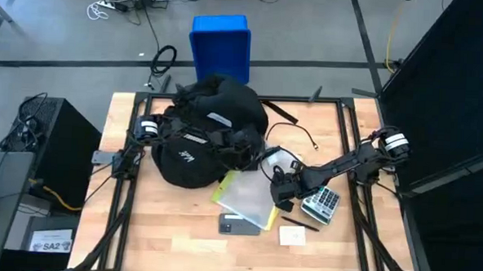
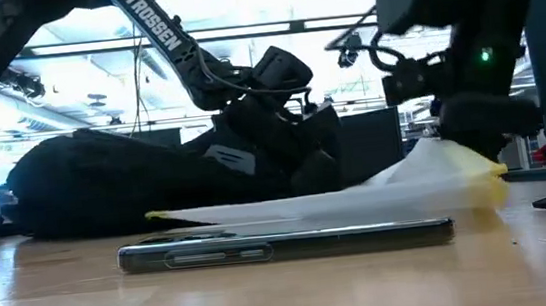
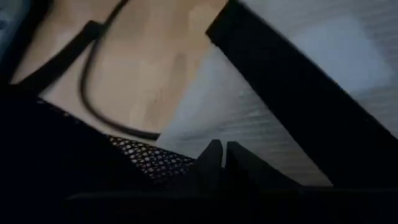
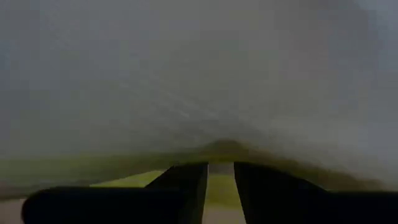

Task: Unpack backpack
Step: Remove the charger adapter from the zip bag

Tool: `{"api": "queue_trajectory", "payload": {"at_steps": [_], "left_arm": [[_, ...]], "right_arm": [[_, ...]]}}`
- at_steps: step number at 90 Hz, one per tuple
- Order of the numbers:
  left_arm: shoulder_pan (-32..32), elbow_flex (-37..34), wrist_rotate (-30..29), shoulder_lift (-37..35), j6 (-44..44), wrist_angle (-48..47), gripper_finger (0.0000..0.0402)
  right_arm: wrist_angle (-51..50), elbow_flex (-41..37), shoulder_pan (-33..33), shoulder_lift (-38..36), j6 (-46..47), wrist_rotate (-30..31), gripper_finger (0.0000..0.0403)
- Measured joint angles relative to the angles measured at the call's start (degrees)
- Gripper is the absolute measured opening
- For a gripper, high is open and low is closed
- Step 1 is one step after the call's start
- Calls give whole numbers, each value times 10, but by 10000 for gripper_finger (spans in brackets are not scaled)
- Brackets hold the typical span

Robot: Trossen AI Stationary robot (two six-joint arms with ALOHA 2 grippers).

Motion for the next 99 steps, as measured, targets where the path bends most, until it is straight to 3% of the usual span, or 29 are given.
{"api": "queue_trajectory", "payload": {"at_steps": [24, 54, 84, 99], "left_arm": [[-28, 1, 27, -1, 2, -86, 0], [-73, 0, 42, -12, 3, -148, 0], [-93, -12, 30, -112, 14, -293, 0], [-94, -76, -5, -172, 4, -271, 0]], "right_arm": [[6, -18, -10, 0, 3, 57, 79], [83, -18, 2, 0, -48, 52, 168], [118, -18, 14, 0, -57, 51, 255], [126, -18, 21, 0, -56, 48, 273]]}}
